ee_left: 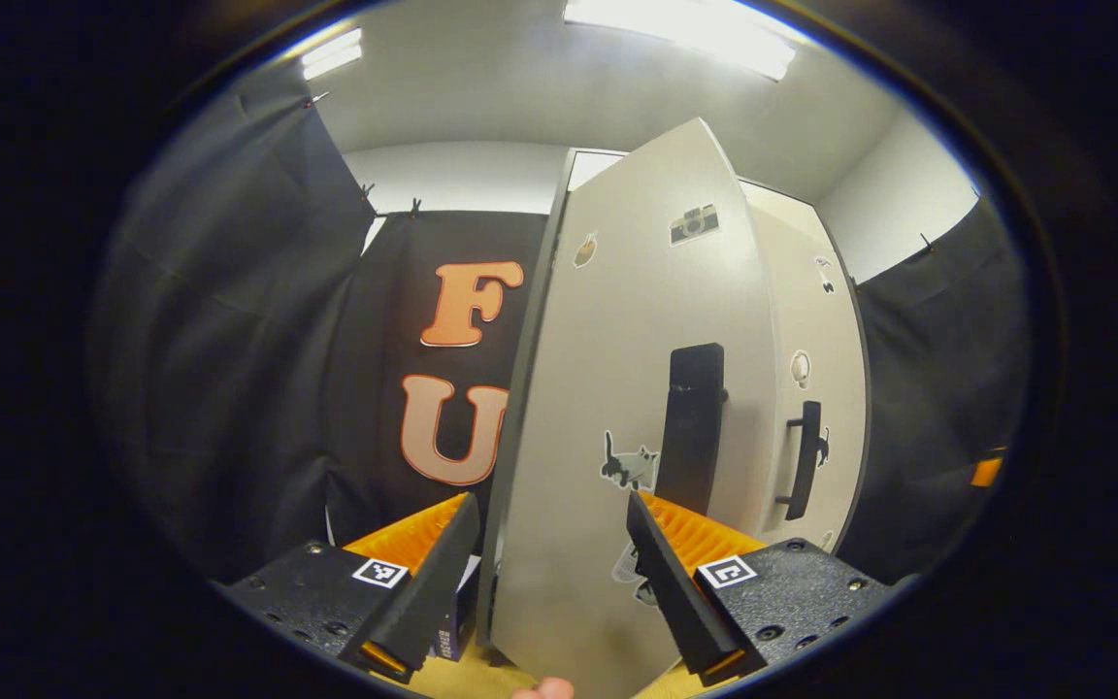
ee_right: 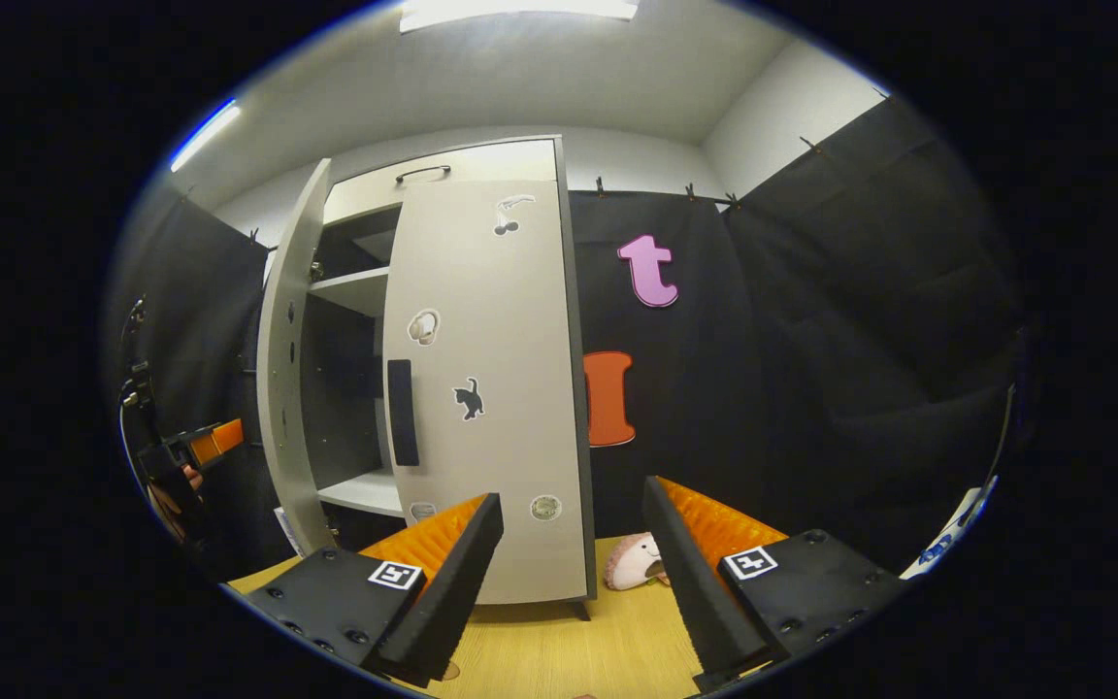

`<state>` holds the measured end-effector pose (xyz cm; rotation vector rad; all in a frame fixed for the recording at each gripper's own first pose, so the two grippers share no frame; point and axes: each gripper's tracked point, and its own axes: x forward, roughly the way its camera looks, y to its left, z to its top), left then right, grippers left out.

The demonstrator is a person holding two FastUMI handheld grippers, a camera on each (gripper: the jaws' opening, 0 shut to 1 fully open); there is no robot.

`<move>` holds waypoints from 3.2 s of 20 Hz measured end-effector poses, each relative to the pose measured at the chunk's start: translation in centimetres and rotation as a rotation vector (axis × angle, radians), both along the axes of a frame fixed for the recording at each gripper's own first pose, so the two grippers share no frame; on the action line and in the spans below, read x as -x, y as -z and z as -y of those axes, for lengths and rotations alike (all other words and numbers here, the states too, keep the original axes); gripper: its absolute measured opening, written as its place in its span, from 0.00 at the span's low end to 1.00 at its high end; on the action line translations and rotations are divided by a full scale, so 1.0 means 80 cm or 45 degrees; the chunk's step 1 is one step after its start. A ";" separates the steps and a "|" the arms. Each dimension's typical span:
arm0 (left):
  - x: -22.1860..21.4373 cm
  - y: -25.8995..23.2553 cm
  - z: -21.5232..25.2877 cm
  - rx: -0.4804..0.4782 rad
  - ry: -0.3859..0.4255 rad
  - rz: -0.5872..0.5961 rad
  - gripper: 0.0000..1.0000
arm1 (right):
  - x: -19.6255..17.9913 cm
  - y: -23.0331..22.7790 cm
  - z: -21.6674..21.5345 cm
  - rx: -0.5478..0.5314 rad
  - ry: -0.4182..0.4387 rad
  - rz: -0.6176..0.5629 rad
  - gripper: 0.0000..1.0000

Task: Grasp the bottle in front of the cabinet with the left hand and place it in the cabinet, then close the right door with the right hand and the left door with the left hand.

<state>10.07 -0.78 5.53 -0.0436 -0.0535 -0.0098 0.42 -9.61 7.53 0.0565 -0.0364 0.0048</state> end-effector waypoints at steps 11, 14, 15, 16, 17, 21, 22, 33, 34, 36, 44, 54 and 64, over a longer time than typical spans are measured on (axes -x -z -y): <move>-0.064 0.029 0.074 0.018 0.158 -0.026 0.91 | 0.019 0.005 0.036 -0.019 0.071 -0.007 0.97; -0.088 0.042 0.081 -0.003 0.137 -0.055 0.94 | 0.022 0.007 0.045 -0.042 0.085 -0.013 0.97; -0.094 0.043 0.084 -0.001 0.141 -0.058 0.91 | 0.022 0.007 0.048 -0.046 0.091 -0.012 0.97; -0.101 0.045 0.087 0.003 0.141 -0.064 0.94 | 0.023 0.006 0.052 -0.048 0.097 -0.009 0.97; -0.107 0.046 0.089 0.005 0.138 -0.065 0.94 | 0.022 0.003 0.057 -0.046 0.106 -0.004 0.97; -0.124 0.053 0.102 -0.007 0.134 -0.066 0.94 | 0.025 -0.002 0.065 -0.038 0.134 0.008 0.97; -0.127 0.054 0.102 -0.006 0.137 -0.066 0.94 | 0.027 -0.003 0.066 -0.036 0.135 0.009 0.97; -0.051 0.038 0.058 0.015 0.098 -0.067 0.94 | -0.014 0.023 0.022 -0.016 0.043 -0.030 0.97; -0.036 0.037 0.053 0.010 0.091 -0.073 0.94 | -0.017 0.025 0.014 -0.025 0.031 -0.033 0.97; -0.004 0.033 0.041 0.007 0.075 -0.067 0.95 | -0.024 0.026 -0.003 -0.043 -0.002 -0.020 0.97; 0.093 0.030 0.000 -0.030 -0.027 -0.054 0.94 | -0.024 0.044 -0.038 -0.010 -0.053 -0.027 0.87; 0.143 0.036 0.009 -0.025 -0.066 -0.085 0.95 | -0.011 0.047 -0.049 -0.007 -0.077 -0.034 0.87; 0.144 0.024 0.009 -0.023 -0.027 -0.075 0.94 | -0.001 0.045 -0.052 -0.024 -0.047 -0.027 0.97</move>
